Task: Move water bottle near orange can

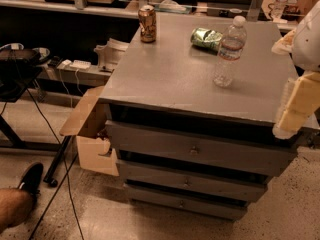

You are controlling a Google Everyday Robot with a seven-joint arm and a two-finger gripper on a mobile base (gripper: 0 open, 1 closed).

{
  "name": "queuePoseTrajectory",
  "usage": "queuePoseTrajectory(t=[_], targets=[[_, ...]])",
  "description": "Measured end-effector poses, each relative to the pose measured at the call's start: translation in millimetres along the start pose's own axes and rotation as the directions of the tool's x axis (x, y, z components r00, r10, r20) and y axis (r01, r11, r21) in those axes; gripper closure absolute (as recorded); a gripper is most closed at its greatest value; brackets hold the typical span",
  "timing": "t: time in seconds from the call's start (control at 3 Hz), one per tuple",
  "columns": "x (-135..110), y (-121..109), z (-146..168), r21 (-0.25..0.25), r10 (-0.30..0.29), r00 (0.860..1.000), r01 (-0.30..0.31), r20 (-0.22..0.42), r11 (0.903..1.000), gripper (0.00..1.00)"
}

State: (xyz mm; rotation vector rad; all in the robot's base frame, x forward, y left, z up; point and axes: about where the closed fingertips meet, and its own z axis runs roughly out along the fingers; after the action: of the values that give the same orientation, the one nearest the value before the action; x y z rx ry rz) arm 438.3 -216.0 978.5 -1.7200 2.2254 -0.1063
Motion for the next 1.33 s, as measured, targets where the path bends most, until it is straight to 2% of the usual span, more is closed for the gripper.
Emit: queuePoseTrajectory(t=[0.33,0.67,1.0,1.33], targets=[[0.0,0.0,0.0,0.000,0.000,1.000,0.000,0.000,1.0000,0.00],[-6.1,-26.0,2.9,0.035,0.001,0.999,-0.002,0.044,0.9994,0.00],[-10.9,-71.6,5.7,0.096,0.002,0.993,-0.014,0.120,0.9953,0.00],[-12.9,-119.0,-1.5,0.160,0.009,0.973,-0.046,0.229,0.9861,0.00]])
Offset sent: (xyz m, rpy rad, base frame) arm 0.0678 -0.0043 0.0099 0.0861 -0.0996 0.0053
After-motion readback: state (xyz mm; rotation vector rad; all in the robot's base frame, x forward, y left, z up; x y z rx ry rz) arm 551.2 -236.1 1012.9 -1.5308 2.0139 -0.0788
